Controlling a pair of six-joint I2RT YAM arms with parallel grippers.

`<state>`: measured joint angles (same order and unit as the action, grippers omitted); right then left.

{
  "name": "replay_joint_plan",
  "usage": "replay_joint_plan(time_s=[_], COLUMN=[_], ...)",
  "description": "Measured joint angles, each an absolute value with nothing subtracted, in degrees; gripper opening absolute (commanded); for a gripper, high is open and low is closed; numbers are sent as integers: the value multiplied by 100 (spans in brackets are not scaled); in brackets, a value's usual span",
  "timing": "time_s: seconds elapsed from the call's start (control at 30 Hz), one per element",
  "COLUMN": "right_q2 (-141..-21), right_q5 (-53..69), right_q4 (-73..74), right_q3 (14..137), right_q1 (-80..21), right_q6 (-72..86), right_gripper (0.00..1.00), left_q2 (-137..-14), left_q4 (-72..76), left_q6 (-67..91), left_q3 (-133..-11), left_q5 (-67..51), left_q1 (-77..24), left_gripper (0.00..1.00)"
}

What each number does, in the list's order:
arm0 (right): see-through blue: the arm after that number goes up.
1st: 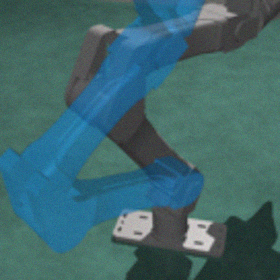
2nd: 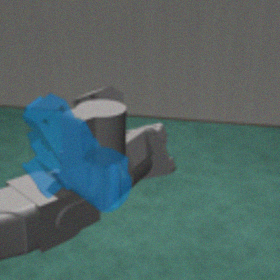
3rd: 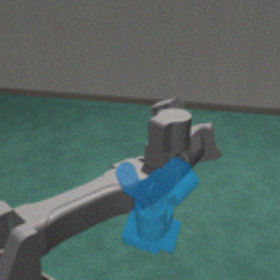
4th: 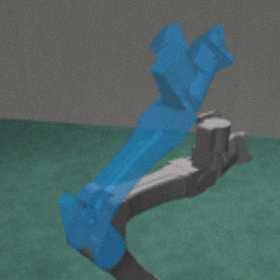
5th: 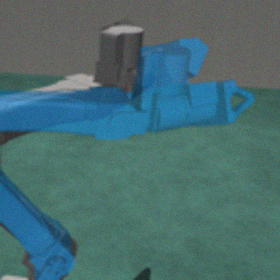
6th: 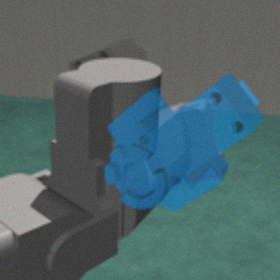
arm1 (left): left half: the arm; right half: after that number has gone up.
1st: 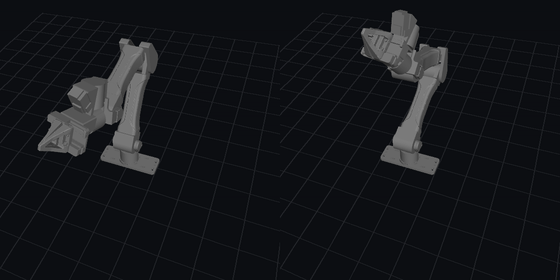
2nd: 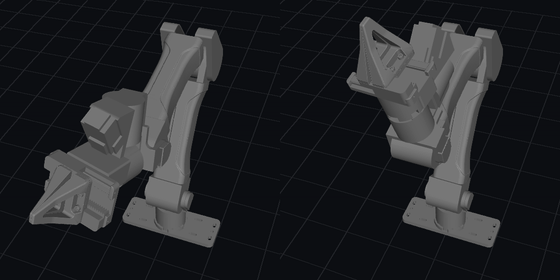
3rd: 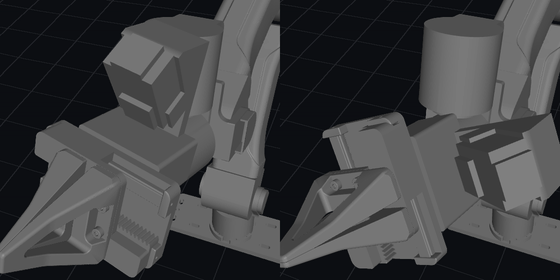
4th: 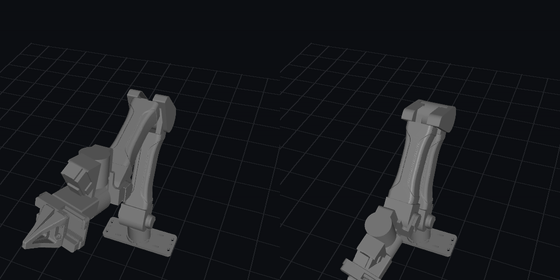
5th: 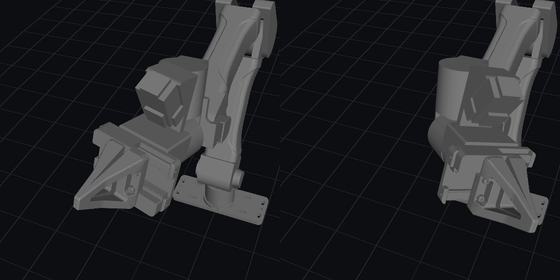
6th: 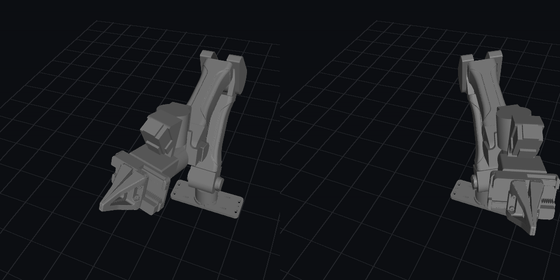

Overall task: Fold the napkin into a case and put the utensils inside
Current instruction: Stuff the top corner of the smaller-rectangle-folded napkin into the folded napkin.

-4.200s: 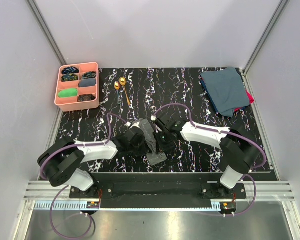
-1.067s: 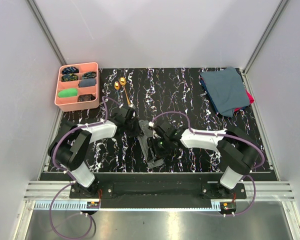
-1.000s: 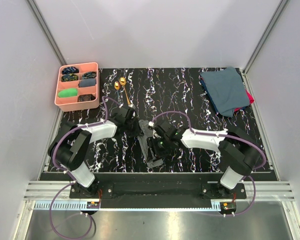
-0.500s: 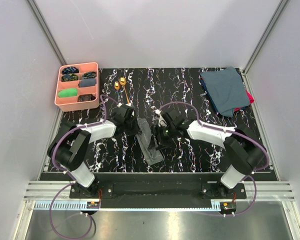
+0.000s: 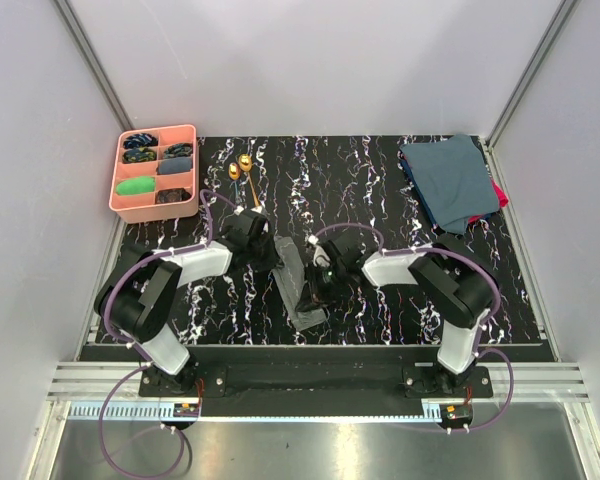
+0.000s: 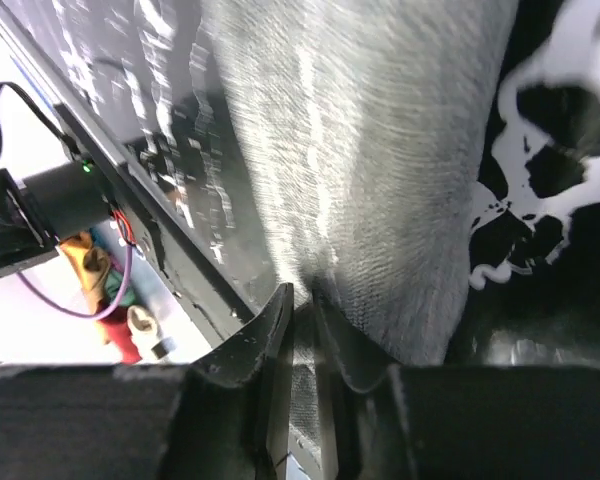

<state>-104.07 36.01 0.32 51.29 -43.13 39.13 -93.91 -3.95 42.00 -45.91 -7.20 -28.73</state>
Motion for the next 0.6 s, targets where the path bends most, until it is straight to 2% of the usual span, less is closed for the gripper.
replay_joint_plan(time_s=[0.17, 0.33, 0.4, 0.5, 0.53, 0.6], right_q2=[-10685, -10628, -10499, -10202, -10077, -9802], right_q5=[3920, 3964, 3905, 3828, 3813, 3793], right_q4=[-974, -1100, -945, -604, -491, -309], right_q3=[4716, 4659, 4661, 4661, 4659, 4657], right_q1=[-4399, -4399, -4397, -4364, -4335, -4239], right_q6=[4329, 4276, 4178, 4077, 4058, 4032], right_gripper=[22, 34, 38, 47, 53, 57], left_q2=[-9391, -9380, -9369, -9255, -9192, -9039], left_q4=[-399, -449, -502, -648, -705, -810], left_q6=[4198, 4051, 3933, 3739, 3675, 3562], left_q3=[-4591, -4624, -4654, -4665, -4668, -4668], left_q5=[-729, -738, -742, -722, -711, -685], left_q1=[-2877, -2877, -2877, -2869, -2862, -2849], left_gripper=[0, 2, 5, 13, 15, 19])
